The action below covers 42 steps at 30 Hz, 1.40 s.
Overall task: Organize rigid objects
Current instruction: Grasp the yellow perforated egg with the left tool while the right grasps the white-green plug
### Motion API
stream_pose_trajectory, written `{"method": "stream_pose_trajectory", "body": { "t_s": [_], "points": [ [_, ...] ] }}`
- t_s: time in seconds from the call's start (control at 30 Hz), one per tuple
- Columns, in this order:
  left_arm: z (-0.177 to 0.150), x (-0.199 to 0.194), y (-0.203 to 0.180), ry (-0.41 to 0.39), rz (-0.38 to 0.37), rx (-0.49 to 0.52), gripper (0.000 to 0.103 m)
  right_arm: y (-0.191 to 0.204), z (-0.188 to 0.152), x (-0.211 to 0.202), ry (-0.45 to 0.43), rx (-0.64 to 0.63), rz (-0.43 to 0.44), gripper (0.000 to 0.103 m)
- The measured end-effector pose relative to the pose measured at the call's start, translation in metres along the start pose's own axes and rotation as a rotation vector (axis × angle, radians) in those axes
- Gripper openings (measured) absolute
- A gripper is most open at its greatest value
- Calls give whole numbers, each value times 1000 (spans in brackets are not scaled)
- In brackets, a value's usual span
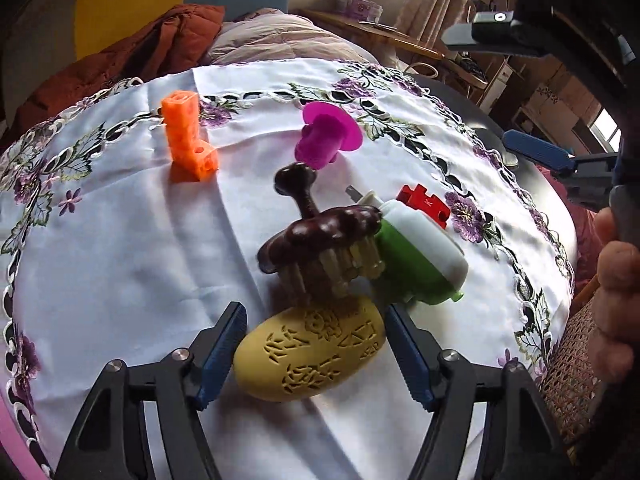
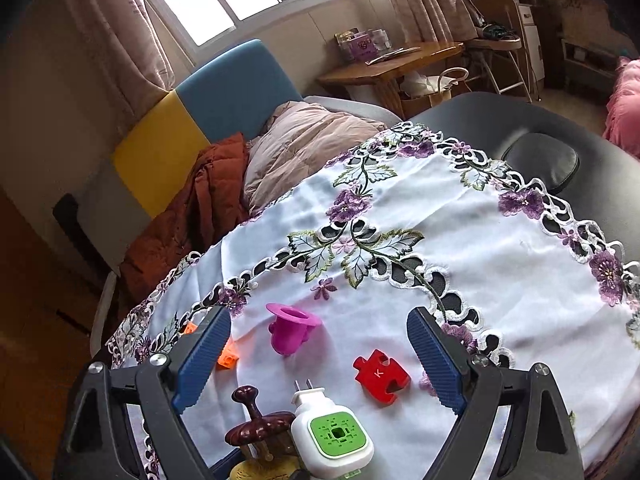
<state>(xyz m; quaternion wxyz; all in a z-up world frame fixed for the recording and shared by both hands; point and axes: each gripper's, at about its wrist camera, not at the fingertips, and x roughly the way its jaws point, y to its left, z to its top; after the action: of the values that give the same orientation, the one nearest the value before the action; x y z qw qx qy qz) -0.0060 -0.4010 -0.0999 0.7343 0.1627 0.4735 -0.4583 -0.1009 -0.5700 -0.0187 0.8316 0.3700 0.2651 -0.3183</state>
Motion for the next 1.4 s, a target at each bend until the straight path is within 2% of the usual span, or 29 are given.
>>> {"method": "stream_pose_trajectory", "body": {
  "t_s": [0.13,0.3,0.37,0.43,0.5,0.7,0.8,0.87,1.0,1.1,1.17,1.4],
  "points": [
    [-19,-20,26,-38,48,-18,72,3,-6,16,95,-16,9,90],
    [-46,-48,64,-77,99,-89,72,8,-19,40,236,-61,-11,89],
    [-54,-54,73,-92,113,-107,72,9,-24,46,274,-80,-25,81],
    [-62,-59,79,-111,115,-117,72,10,-27,51,301,-97,-36,68],
    [-67,-63,83,-125,114,-126,72,11,-30,54,322,-109,-44,62],
    [-72,-62,82,-144,137,-103,67,20,-43,73,453,-157,-47,63],
    [-72,-61,79,-146,157,-83,65,26,-50,80,521,-161,10,62],
    [-74,-61,80,-150,165,-88,62,31,-52,79,519,-184,36,62],
    [-76,-61,80,-160,179,-83,58,30,-55,82,541,-183,17,63],
    [-78,-61,80,-169,181,-85,57,29,-53,82,532,-181,7,71],
    [-79,-61,81,-175,180,-87,57,28,-52,81,532,-178,6,72],
    [-78,-66,91,-186,105,-145,60,26,-51,82,522,-169,-17,76]
  ]
}}
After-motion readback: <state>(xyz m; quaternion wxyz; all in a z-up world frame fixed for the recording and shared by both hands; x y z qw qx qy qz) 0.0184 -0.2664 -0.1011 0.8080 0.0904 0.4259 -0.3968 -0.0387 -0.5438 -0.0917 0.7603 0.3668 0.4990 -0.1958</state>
